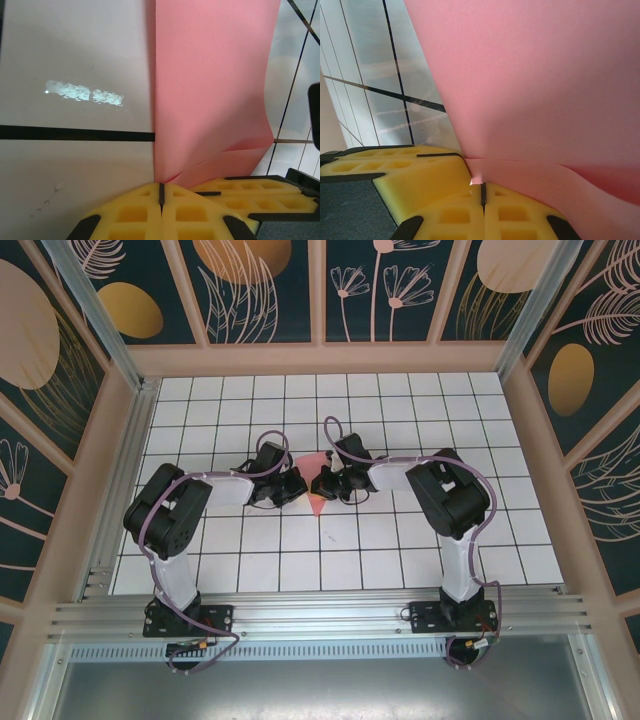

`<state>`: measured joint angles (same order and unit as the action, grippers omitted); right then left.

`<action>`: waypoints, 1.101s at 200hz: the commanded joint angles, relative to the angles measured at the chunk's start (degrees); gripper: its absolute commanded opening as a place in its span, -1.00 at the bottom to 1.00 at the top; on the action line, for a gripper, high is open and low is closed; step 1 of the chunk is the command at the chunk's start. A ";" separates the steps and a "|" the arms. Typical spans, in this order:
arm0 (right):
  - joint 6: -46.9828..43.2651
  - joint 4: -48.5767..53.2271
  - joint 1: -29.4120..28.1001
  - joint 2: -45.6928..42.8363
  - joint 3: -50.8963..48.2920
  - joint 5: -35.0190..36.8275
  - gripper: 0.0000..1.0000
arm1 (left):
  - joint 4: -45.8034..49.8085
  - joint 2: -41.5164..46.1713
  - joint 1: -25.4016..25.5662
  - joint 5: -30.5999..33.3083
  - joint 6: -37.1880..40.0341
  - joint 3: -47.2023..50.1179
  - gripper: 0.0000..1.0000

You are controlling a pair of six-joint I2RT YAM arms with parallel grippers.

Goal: Fold a paper plane with a square sheet of paper (pick it up from the middle)
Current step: Third fold the triangle at the center of the table.

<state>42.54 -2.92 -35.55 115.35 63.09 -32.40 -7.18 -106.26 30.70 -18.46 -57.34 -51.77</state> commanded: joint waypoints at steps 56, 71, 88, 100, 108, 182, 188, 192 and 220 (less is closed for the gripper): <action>0.52 2.82 -0.13 1.61 -2.15 1.75 -1.00 | -4.10 3.93 -0.57 -1.58 -2.84 -0.21 -1.00; 0.52 2.77 -0.03 1.59 -2.09 1.80 -1.00 | -4.54 3.06 -0.55 -2.32 -3.40 0.34 -1.00; 0.53 2.83 -0.05 1.61 -2.14 1.73 -1.00 | -4.12 2.35 -0.55 -2.22 -3.52 0.79 -1.00; 0.55 2.81 0.01 1.55 -2.17 1.73 -1.00 | -3.34 1.89 -0.55 -1.86 -3.72 0.79 -1.00; 0.58 2.82 -0.04 1.54 -2.17 1.70 -1.00 | -2.37 1.59 -0.55 -1.23 -3.85 0.63 -1.00; 0.68 2.57 0.00 1.64 -2.21 1.62 -1.00 | -5.97 -0.18 -0.48 -3.78 -7.19 3.69 -1.00; 0.70 2.65 0.02 1.63 -2.19 1.59 -1.00 | -6.48 -0.20 -0.49 -4.29 -7.29 3.75 -1.00; 0.61 2.67 0.04 1.71 -2.17 1.64 -1.00 | -6.68 -0.21 -0.47 -4.57 -7.39 3.78 -1.00; 0.58 2.76 -0.04 1.81 -2.07 1.73 -1.00 | -6.58 0.50 -0.49 -3.58 -7.43 3.72 -1.00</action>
<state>42.54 -3.57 -35.55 115.35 62.85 -32.60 -12.03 -105.71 30.28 -20.86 -63.79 -48.77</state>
